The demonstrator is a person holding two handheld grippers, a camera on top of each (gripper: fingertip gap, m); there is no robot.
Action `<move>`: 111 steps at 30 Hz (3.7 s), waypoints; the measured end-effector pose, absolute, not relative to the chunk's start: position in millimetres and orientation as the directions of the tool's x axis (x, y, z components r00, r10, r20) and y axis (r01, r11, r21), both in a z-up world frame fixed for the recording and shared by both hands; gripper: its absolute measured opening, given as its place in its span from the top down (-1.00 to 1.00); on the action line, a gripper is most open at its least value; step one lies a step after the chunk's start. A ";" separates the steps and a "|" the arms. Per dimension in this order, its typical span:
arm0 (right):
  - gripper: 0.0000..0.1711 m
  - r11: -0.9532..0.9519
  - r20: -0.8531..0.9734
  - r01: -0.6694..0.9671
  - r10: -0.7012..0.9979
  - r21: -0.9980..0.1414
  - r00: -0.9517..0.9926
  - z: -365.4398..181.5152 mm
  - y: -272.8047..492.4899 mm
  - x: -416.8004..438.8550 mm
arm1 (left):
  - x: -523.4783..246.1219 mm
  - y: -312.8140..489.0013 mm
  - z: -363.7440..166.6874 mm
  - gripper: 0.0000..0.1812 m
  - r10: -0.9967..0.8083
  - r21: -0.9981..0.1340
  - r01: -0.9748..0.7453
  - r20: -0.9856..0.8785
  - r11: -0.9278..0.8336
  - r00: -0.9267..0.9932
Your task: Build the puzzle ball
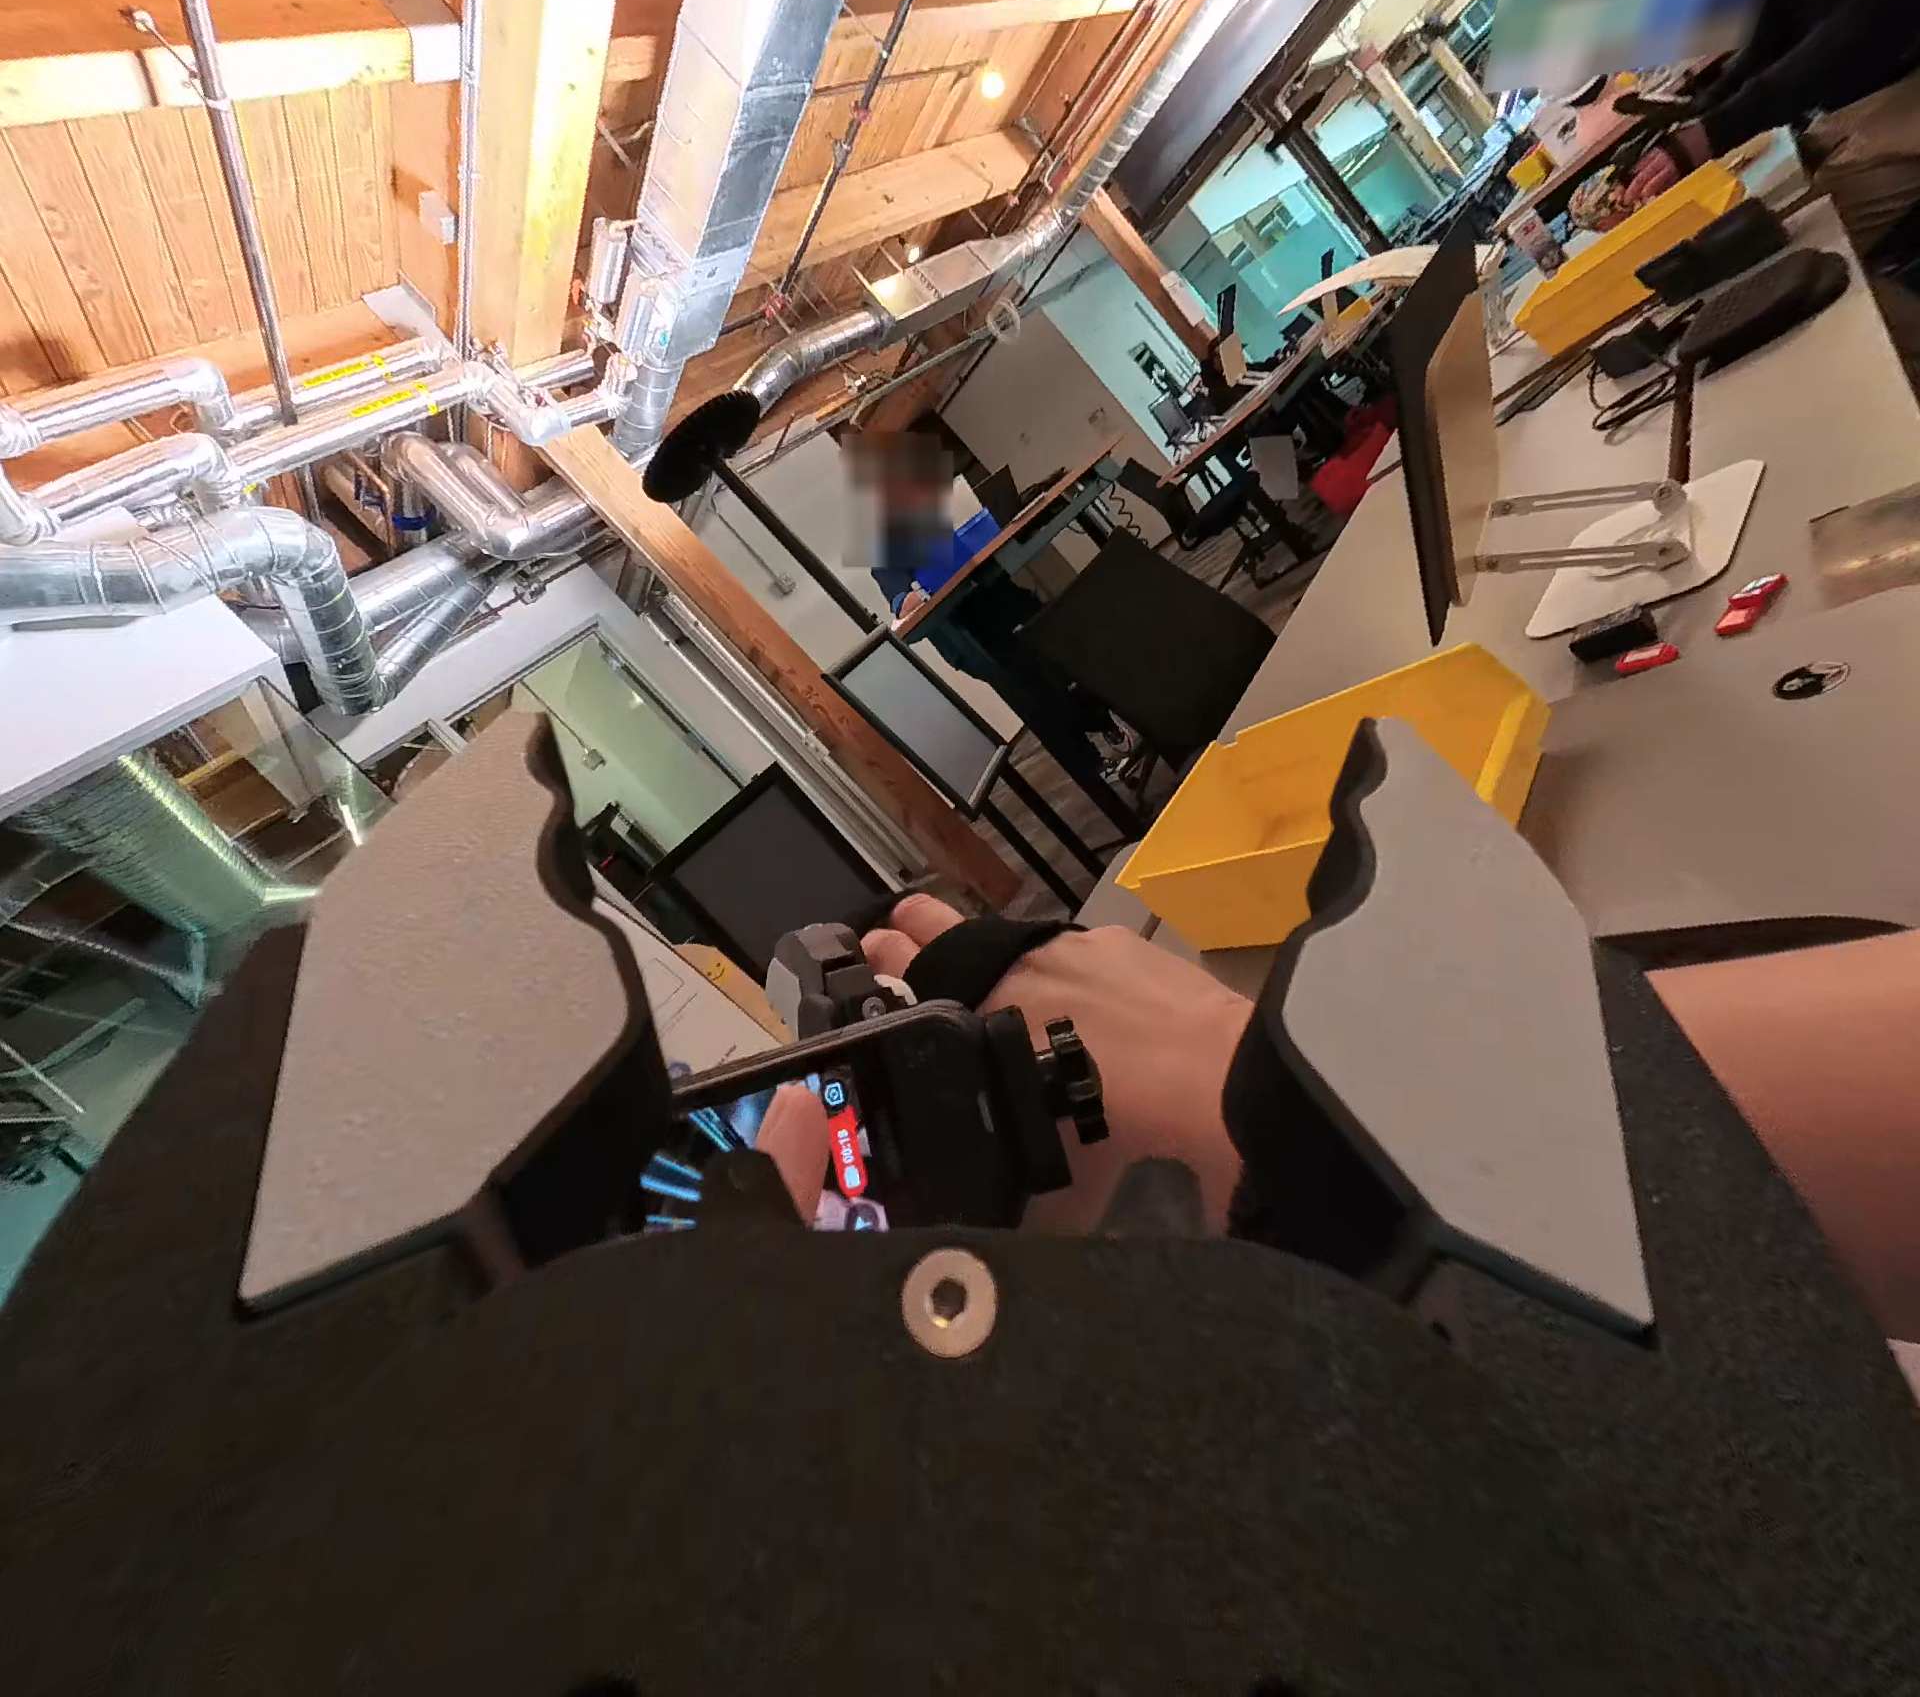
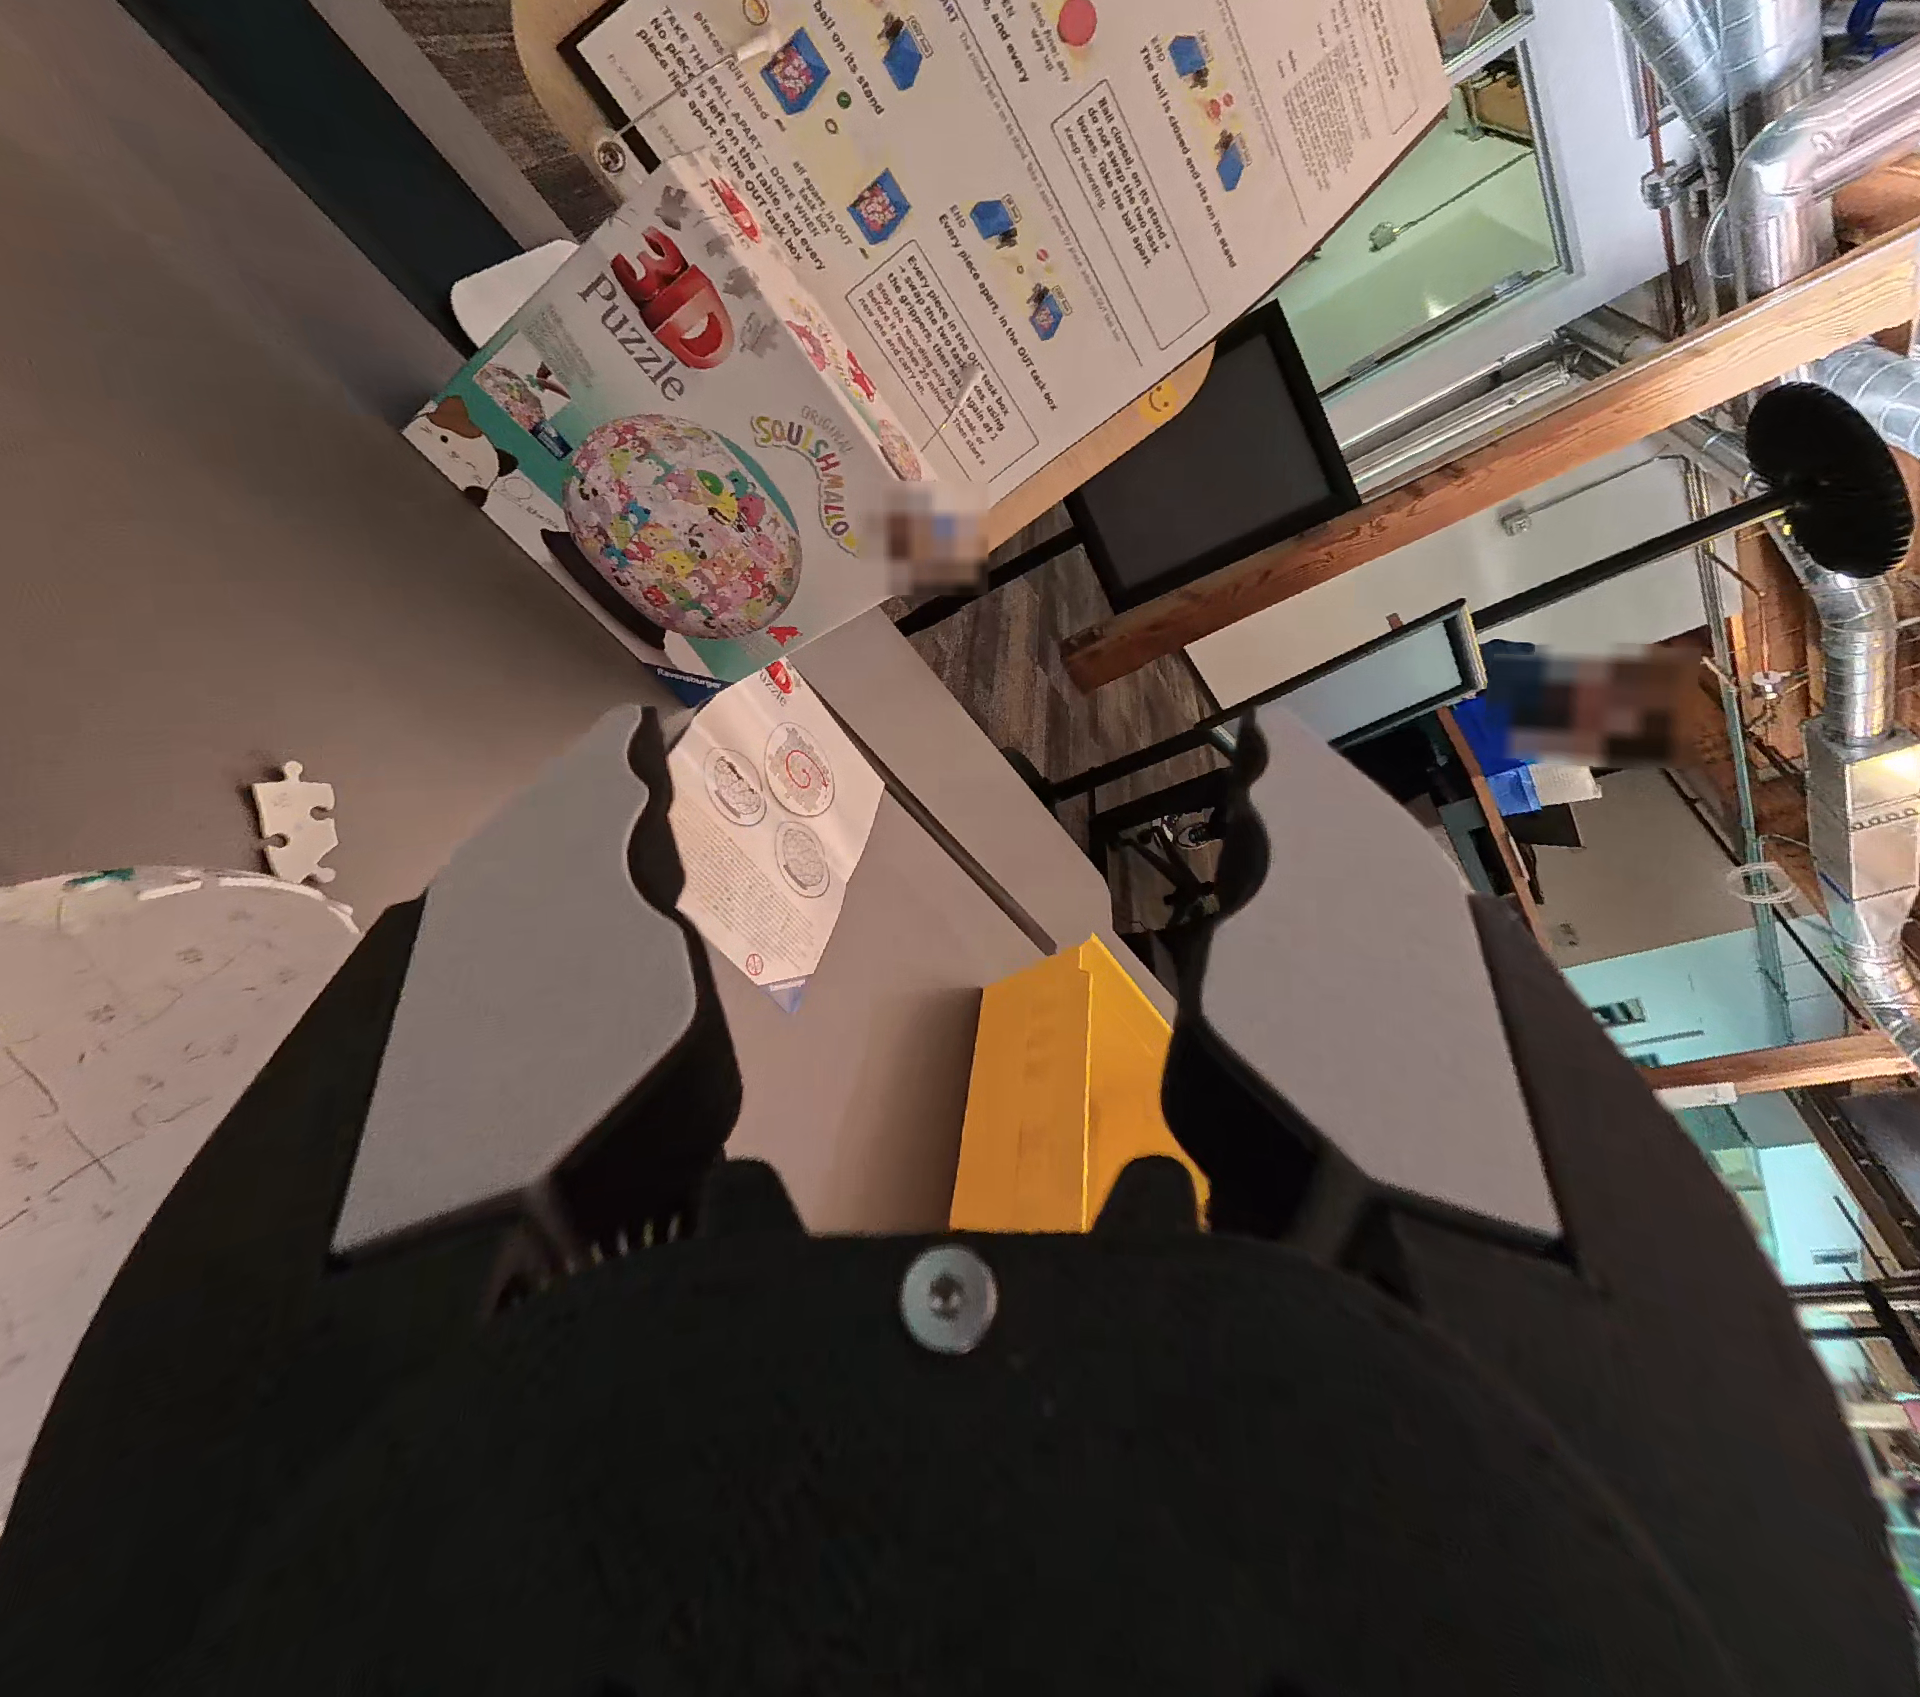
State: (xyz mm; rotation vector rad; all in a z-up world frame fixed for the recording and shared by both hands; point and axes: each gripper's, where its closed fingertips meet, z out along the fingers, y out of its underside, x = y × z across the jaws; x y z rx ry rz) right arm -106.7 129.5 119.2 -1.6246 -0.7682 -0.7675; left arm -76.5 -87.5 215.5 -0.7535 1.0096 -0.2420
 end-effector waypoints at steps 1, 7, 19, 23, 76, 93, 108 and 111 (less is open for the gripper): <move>-0.20 -0.163 0.809 0.810 0.090 -0.563 0.581 118.3 130.0 -107.0 | -75.2 -84.8 213.5 -0.49 -0.519 -0.676 -0.156 -0.674 0.720 0.526; -0.20 -0.162 0.807 0.811 0.107 -0.563 0.581 114.9 130.4 -109.2 | -67.4 -78.3 204.5 -0.48 -0.522 -0.674 -0.178 -0.689 0.717 0.503; -0.20 -0.181 0.791 0.803 0.149 -0.568 0.593 97.8 136.1 -104.9 | -82.4 -101.6 219.0 -0.48 -0.519 -0.663 -0.127 -0.677 0.738 0.521; -0.21 -0.183 0.781 0.791 0.143 -0.583 0.609 98.3 138.2 -97.4 | -103.0 -94.6 223.1 -0.49 -0.522 -0.695 -0.137 -0.642 0.706 0.561; 0.46 0.169 0.262 0.215 0.796 -0.962 0.546 59.7 232.5 7.4 | -136.8 183.4 -137.9 0.62 -0.972 -0.572 -0.789 -0.073 0.224 -0.223; 0.46 0.202 0.296 0.243 0.836 -0.949 0.462 59.1 215.5 -18.9 | -149.2 183.9 -134.8 1.00 -0.994 -0.601 -0.794 -0.019 0.096 -0.106; 0.46 0.171 0.270 0.241 0.839 -0.955 0.472 52.2 218.6 -12.7 | -152.9 175.6 -144.9 0.50 -0.989 -0.561 -0.815 -0.121 0.143 -0.090; 0.46 0.140 0.232 0.219 0.844 -0.966 0.483 47.4 225.5 -6.9 | -146.9 173.5 -148.4 0.46 -0.990 -0.575 -0.806 -0.082 0.140 -0.113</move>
